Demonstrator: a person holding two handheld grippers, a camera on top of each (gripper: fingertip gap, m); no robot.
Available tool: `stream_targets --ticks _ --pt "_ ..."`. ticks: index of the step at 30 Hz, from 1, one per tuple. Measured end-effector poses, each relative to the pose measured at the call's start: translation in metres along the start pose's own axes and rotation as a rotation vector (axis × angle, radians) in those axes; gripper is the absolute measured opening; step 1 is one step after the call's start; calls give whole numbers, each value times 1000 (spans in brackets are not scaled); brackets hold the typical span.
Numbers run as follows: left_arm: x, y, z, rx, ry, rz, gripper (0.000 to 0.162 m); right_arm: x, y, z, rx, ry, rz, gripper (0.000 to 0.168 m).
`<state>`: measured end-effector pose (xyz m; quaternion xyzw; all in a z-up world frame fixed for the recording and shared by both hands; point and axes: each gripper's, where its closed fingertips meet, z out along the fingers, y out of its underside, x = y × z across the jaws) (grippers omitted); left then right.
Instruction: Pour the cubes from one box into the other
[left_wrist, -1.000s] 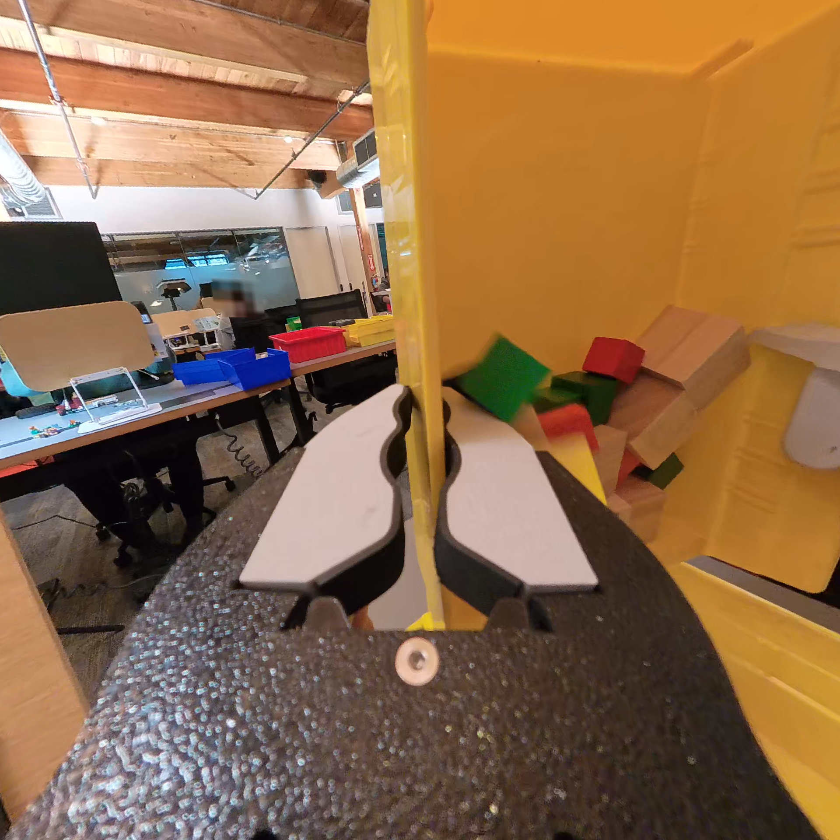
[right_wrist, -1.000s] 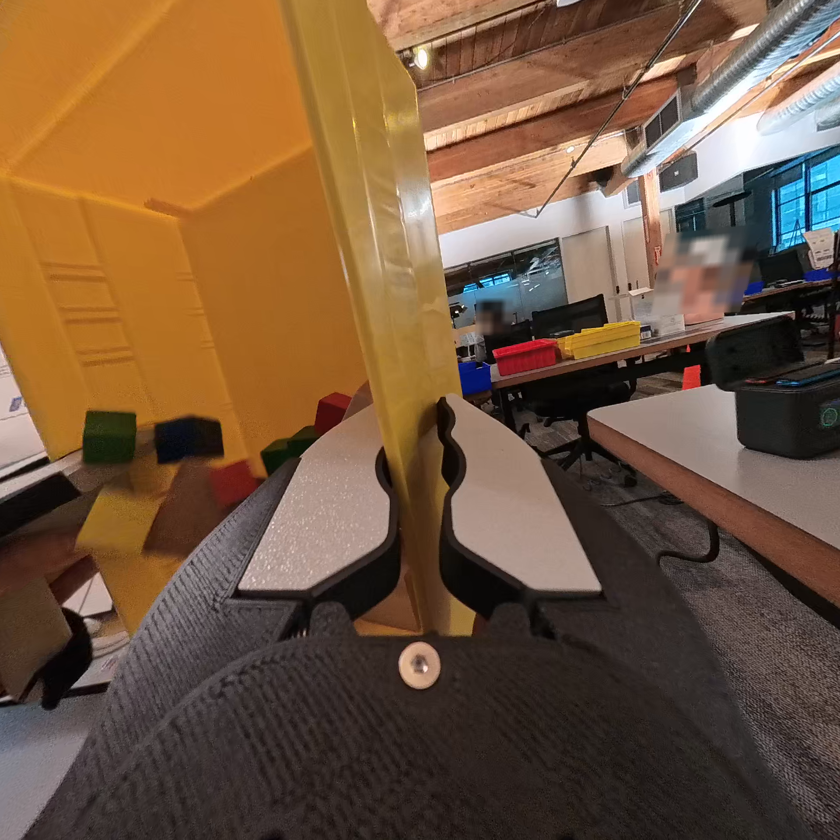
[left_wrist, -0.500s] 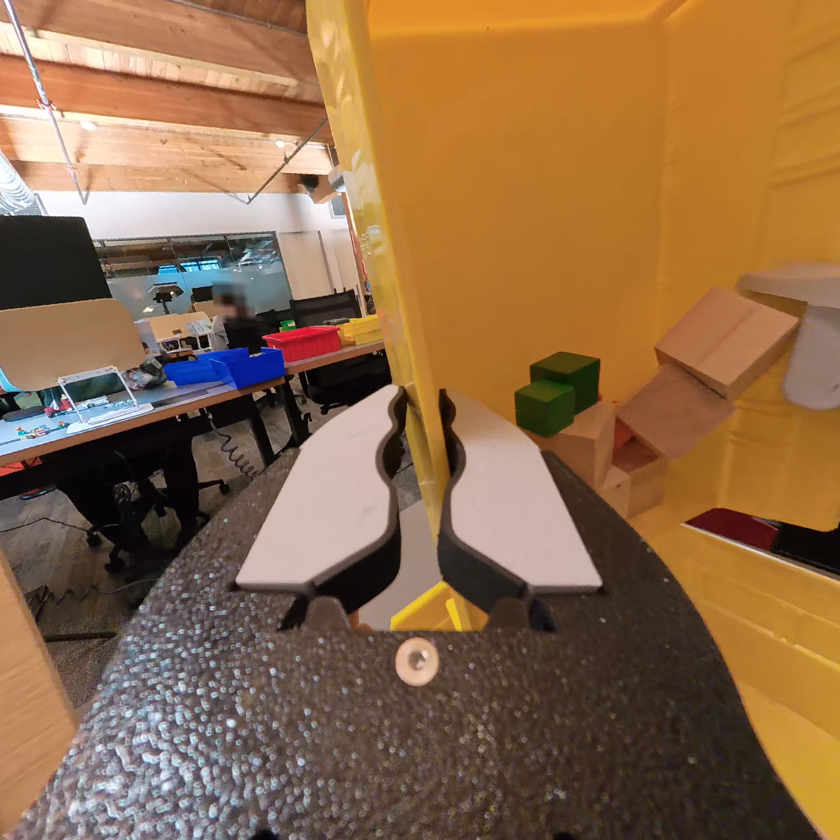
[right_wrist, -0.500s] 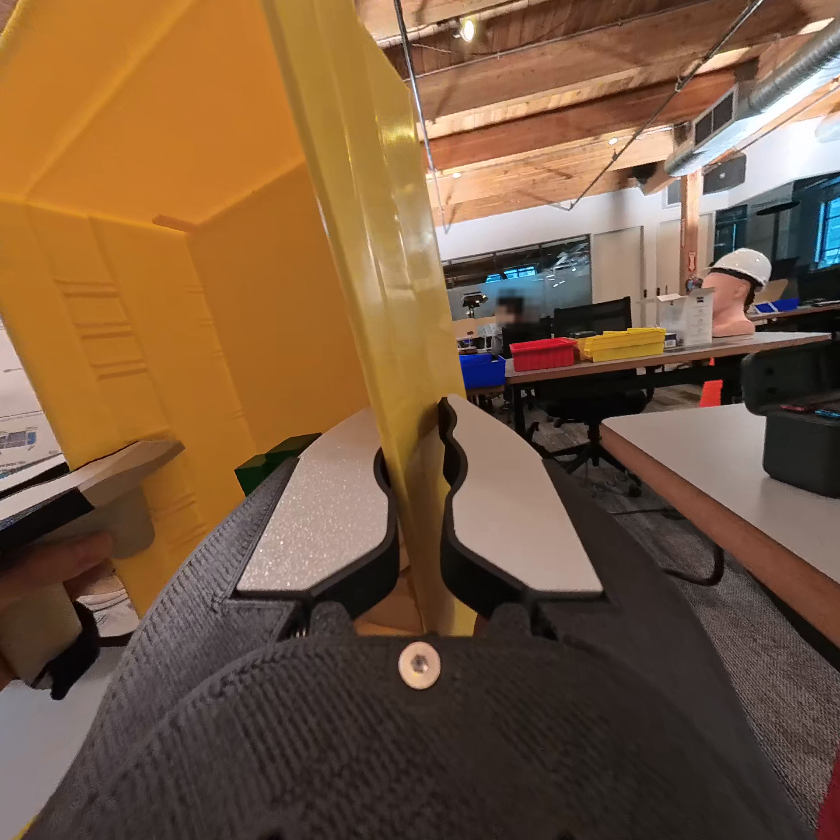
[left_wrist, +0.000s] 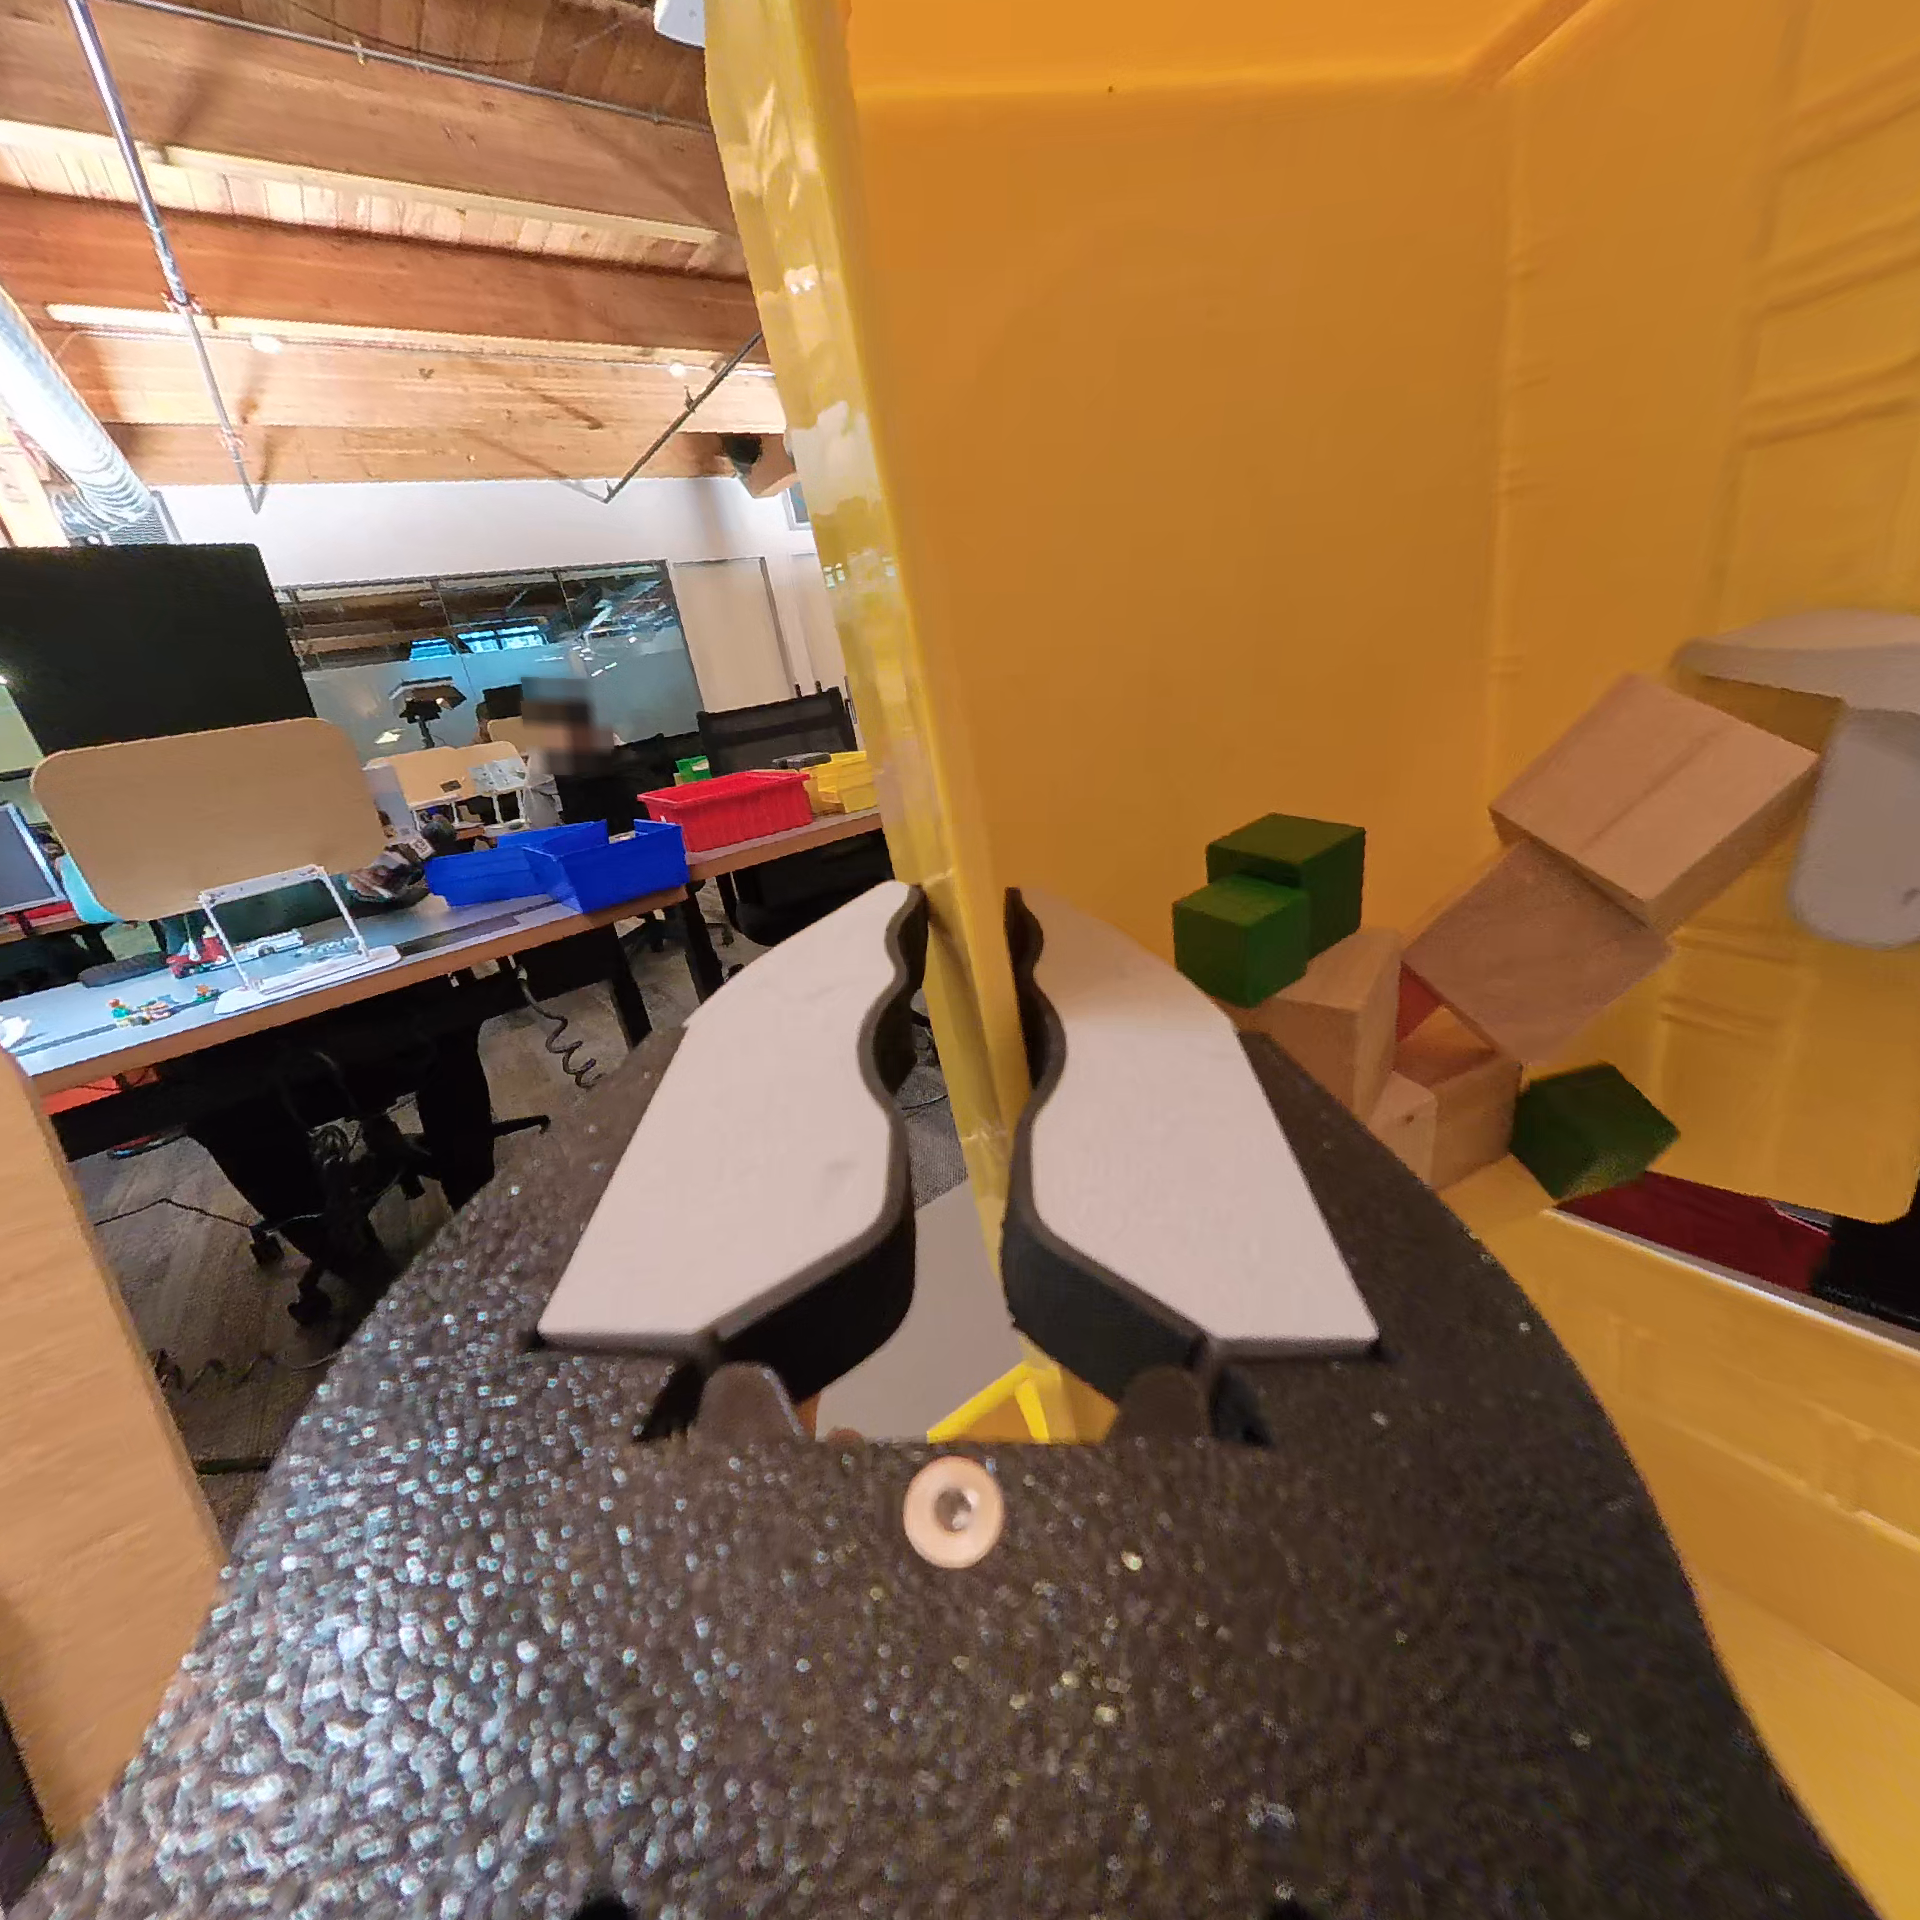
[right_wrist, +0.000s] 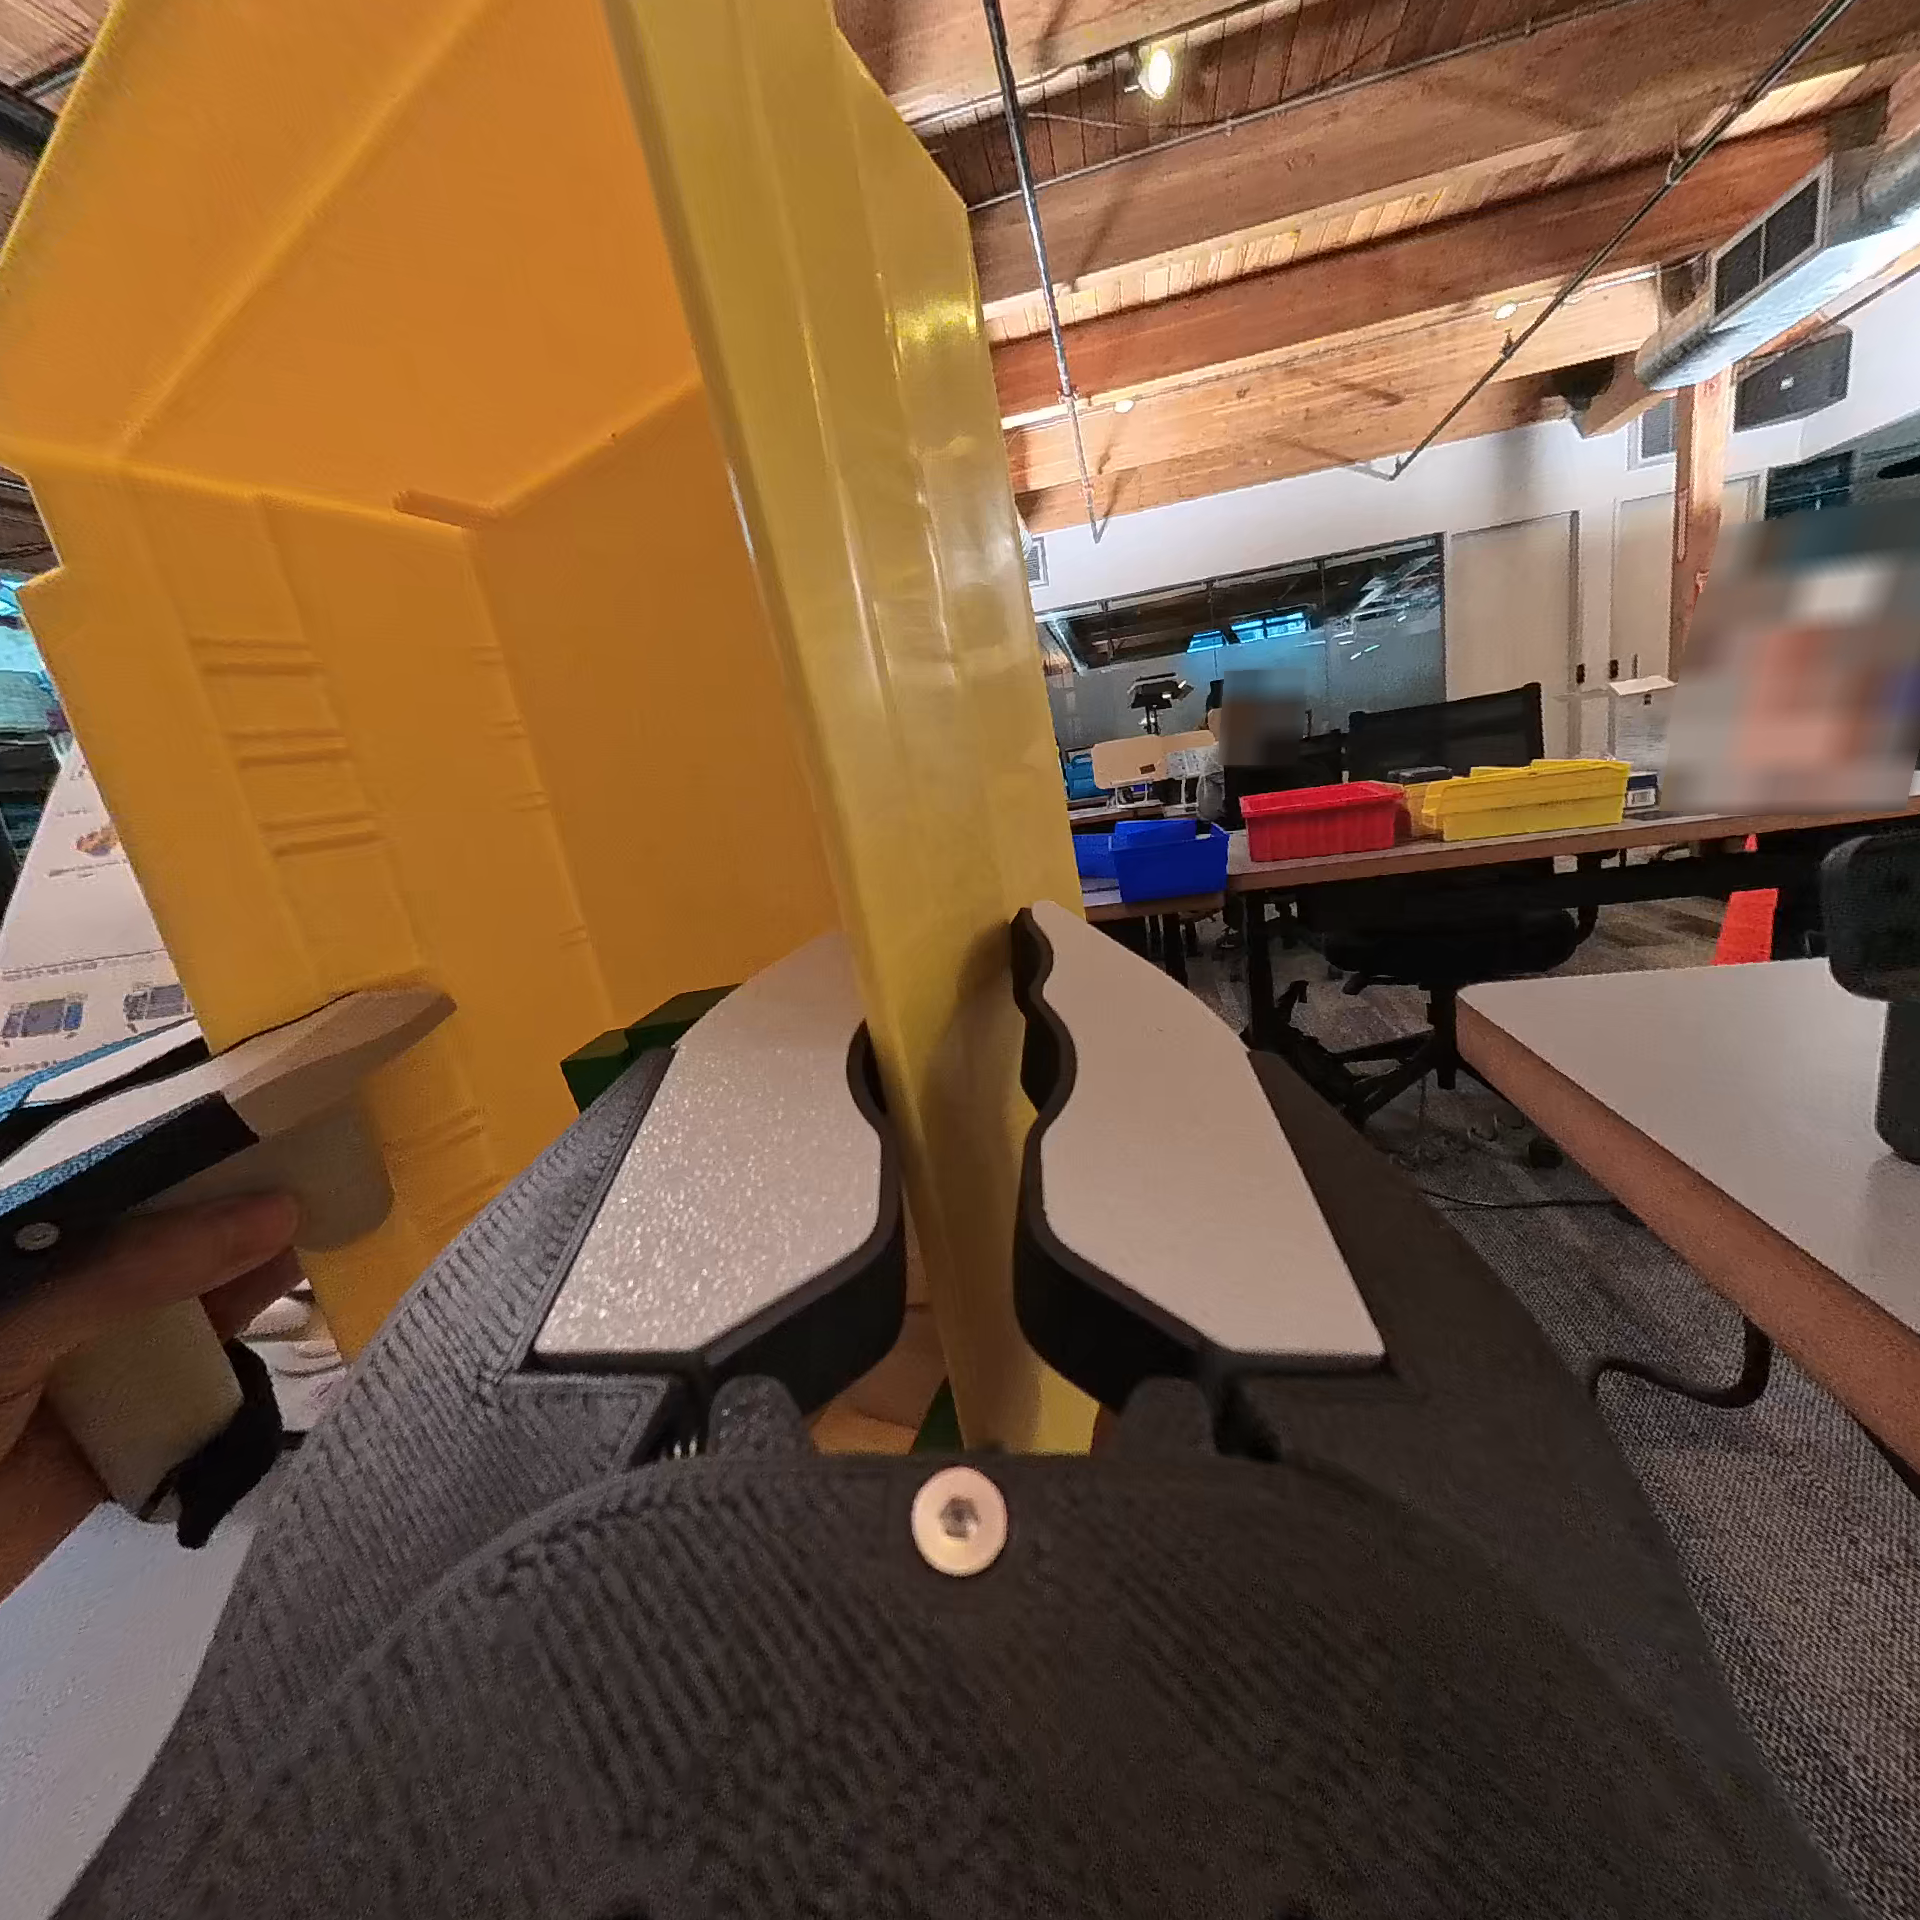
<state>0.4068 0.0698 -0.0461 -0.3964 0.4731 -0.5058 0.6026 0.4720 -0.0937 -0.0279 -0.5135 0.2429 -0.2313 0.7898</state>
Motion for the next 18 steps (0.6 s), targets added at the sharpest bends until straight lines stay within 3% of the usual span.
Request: stream_targets --ticks 5,18 --pt "-6 -10 -2 13 -41 -5 11 -5 -3 4 -40 -23 -6 20" --pt "-20 -22 -5 -9 -102 0 6 -10 11 5 -418 33 -196 14"
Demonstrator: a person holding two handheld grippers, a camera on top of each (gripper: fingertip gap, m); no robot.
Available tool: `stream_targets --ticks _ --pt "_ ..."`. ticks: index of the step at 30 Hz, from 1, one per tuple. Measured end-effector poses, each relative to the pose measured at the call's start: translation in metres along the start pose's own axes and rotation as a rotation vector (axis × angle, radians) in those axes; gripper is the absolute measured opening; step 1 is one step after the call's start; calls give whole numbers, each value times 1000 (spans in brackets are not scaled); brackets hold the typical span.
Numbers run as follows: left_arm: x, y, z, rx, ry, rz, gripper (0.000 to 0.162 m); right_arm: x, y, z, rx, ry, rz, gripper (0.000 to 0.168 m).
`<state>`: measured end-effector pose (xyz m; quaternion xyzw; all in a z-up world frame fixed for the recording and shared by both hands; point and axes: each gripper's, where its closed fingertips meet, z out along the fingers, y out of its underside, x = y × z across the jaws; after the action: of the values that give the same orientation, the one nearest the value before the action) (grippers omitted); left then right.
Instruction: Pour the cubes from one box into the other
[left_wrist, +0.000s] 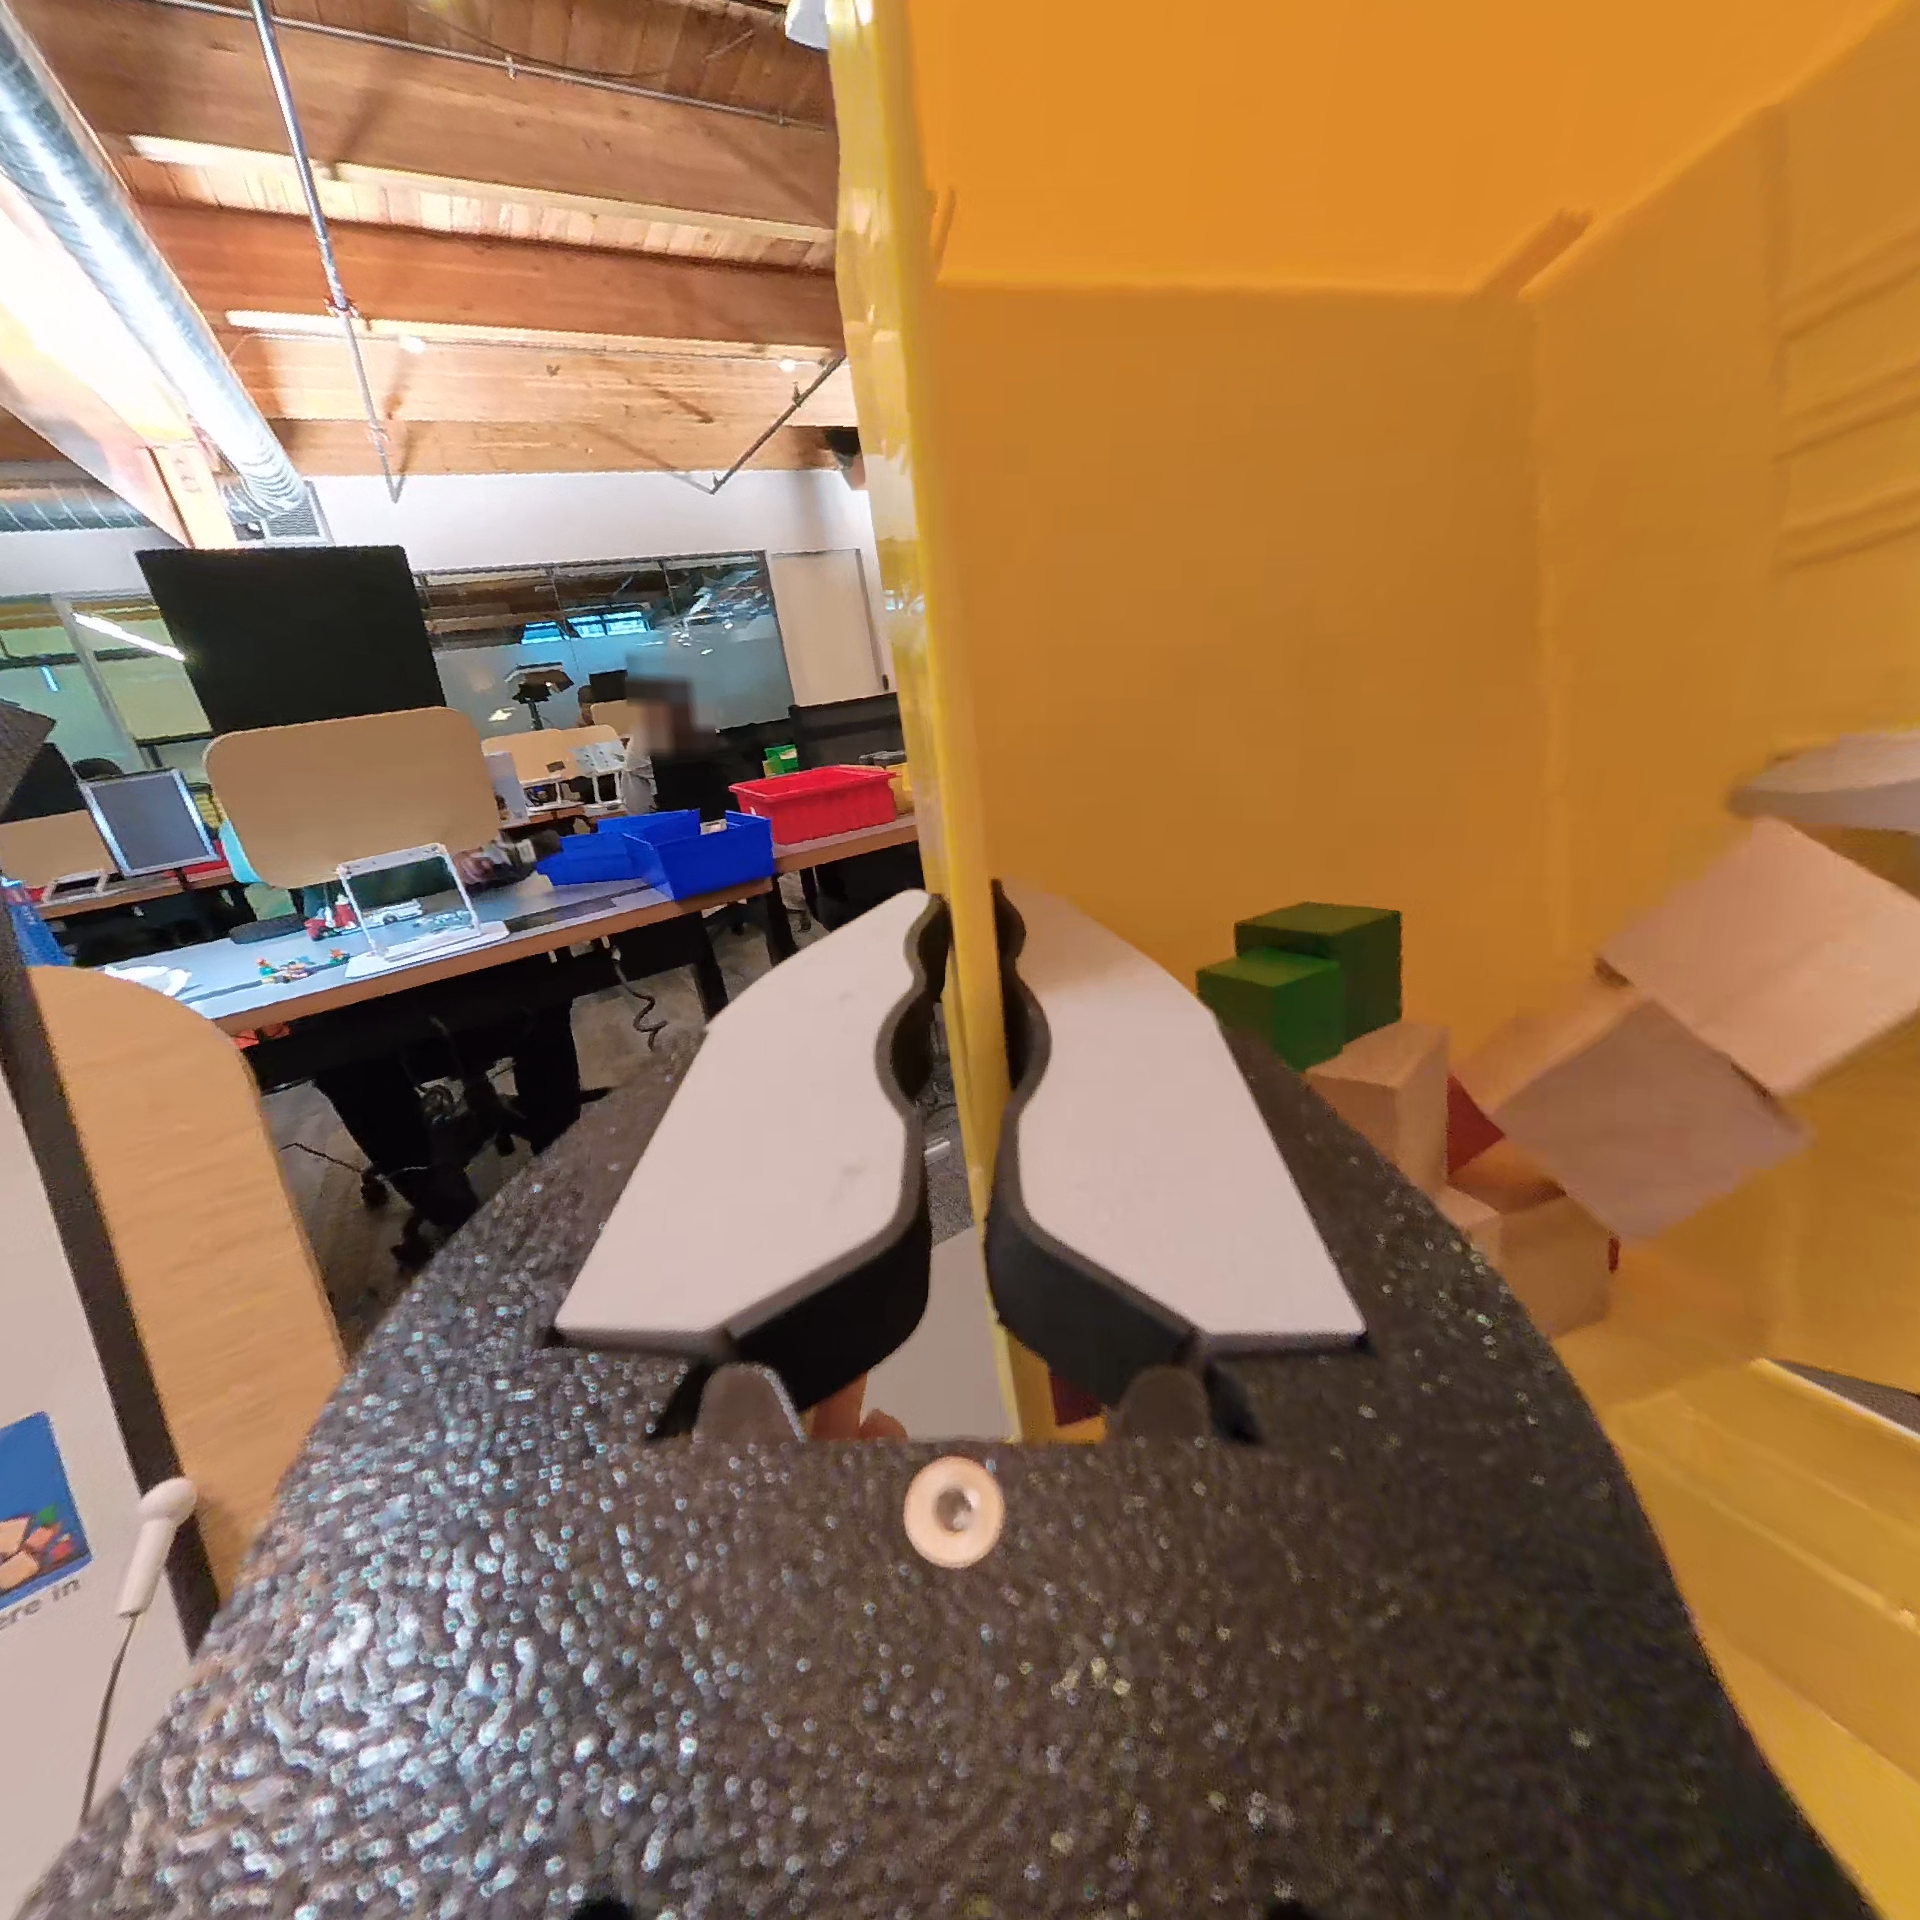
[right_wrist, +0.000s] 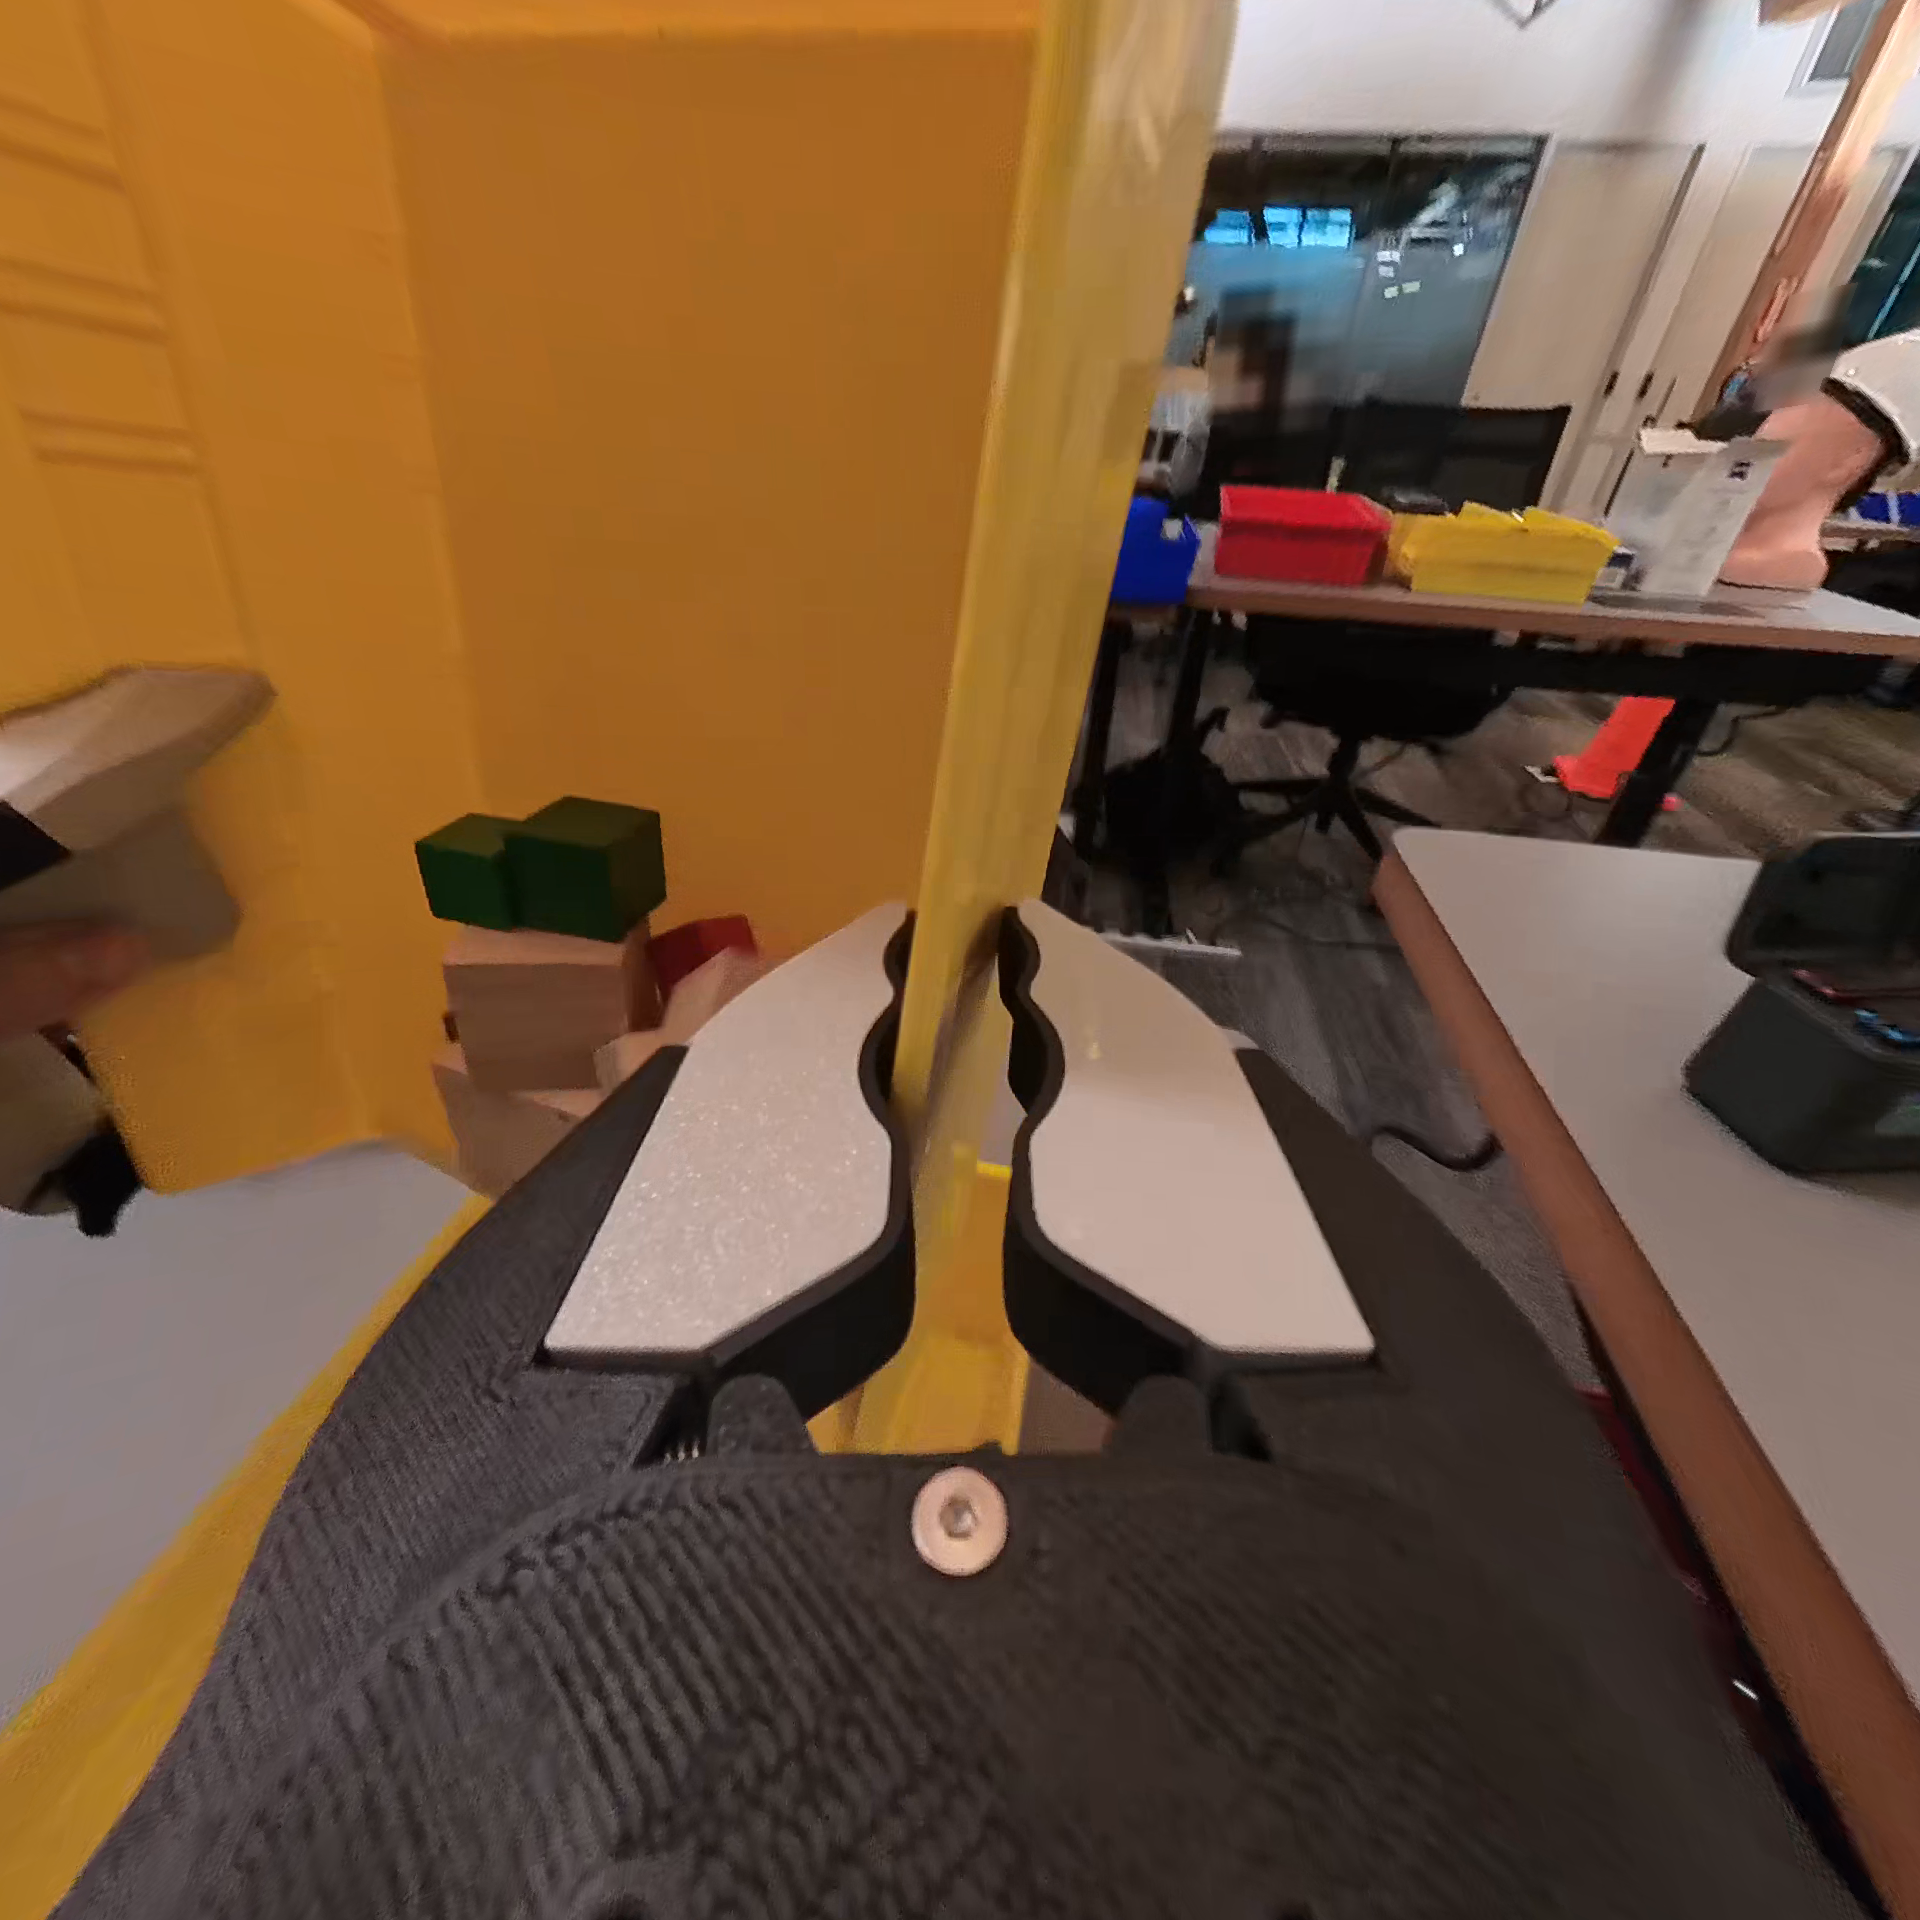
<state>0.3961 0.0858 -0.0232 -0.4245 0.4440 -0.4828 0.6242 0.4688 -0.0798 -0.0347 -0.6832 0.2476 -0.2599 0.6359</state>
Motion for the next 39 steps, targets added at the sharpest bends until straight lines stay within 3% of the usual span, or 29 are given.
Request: stream_targets --ticks 3,16,28,39 --pt "4 -1 2 10 18 -11 7 4 1 -3 -42 42 -33 13" --pt "19 15 -1 47 57 -51 9 12 13 -7 154 -13 67 14" --pt "32 -14 -6 179 81 4 12 20 -12 -23 406 -14 60 13" --pt "33 8 1 125 85 -5 12 25 5 -12 355 -18 76 14"
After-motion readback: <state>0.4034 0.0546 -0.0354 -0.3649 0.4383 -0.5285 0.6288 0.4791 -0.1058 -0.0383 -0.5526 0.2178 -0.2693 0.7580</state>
